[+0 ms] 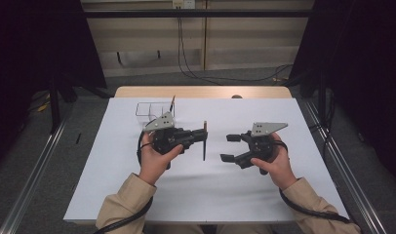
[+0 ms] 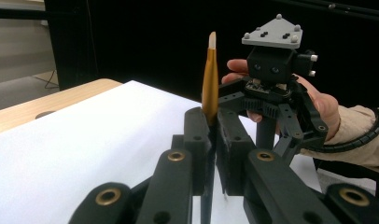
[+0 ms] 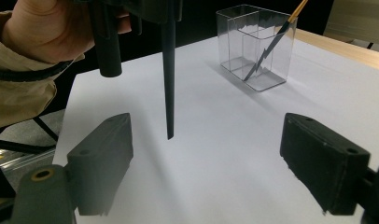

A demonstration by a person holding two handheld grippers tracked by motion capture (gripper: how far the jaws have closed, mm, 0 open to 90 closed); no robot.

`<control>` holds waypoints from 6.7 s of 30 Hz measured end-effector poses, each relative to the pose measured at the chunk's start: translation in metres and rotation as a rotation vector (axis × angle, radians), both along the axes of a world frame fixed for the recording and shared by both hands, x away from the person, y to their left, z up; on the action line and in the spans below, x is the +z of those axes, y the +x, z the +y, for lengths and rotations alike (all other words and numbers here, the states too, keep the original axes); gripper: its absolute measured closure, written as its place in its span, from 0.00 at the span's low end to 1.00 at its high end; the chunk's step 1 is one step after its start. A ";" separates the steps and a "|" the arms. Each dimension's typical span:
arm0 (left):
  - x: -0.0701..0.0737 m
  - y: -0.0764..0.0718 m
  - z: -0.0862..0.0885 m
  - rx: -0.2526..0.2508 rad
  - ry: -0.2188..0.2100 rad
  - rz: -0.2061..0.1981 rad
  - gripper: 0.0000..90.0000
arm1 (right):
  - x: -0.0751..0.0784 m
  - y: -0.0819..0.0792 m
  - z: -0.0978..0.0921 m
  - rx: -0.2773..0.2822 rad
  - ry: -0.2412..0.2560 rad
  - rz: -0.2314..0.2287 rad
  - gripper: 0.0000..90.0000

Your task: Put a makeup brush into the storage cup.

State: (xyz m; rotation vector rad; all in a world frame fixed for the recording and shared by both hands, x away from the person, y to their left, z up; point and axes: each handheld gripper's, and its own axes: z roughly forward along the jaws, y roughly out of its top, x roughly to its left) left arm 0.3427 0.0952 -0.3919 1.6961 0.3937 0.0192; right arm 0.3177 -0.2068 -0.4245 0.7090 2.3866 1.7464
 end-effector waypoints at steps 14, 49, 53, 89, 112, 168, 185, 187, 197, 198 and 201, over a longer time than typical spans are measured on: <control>0.000 0.000 0.010 0.034 -0.003 -0.009 0.93 | -0.004 -0.004 -0.012 -0.007 -0.027 -0.026 0.10; 0.005 0.000 0.019 0.058 -0.022 -0.040 0.93 | -0.006 -0.028 -0.054 -0.101 -0.001 -0.065 0.06; 0.004 0.000 0.019 0.063 -0.025 -0.040 0.93 | -0.006 -0.030 -0.059 -0.111 0.001 -0.069 0.06; 0.001 0.004 0.022 0.086 -0.035 -0.047 0.93 | -0.009 -0.055 -0.104 -0.200 -0.005 -0.076 0.06; 0.005 0.010 0.033 0.121 -0.037 -0.045 0.93 | -0.013 -0.062 -0.116 -0.217 -0.012 -0.071 0.06; 0.028 0.088 0.066 0.405 0.013 -0.099 0.93 | -0.014 -0.062 -0.117 -0.191 0.009 -0.075 0.06; 0.016 0.104 0.069 0.477 0.065 -0.114 0.93 | -0.013 -0.062 -0.117 -0.182 0.008 -0.080 0.06; 0.015 0.105 0.069 0.480 0.064 -0.123 0.93 | -0.013 -0.062 -0.117 -0.179 0.006 -0.079 0.06; 0.008 0.107 0.066 0.478 0.066 -0.118 0.93 | -0.012 -0.062 -0.118 -0.181 0.011 -0.085 0.06; 0.007 0.107 0.065 0.479 0.067 -0.117 0.93 | -0.012 -0.062 -0.118 -0.179 0.013 -0.083 0.06; 0.004 0.108 0.065 0.479 0.066 -0.110 0.93 | -0.012 -0.062 -0.118 -0.180 0.009 -0.084 0.06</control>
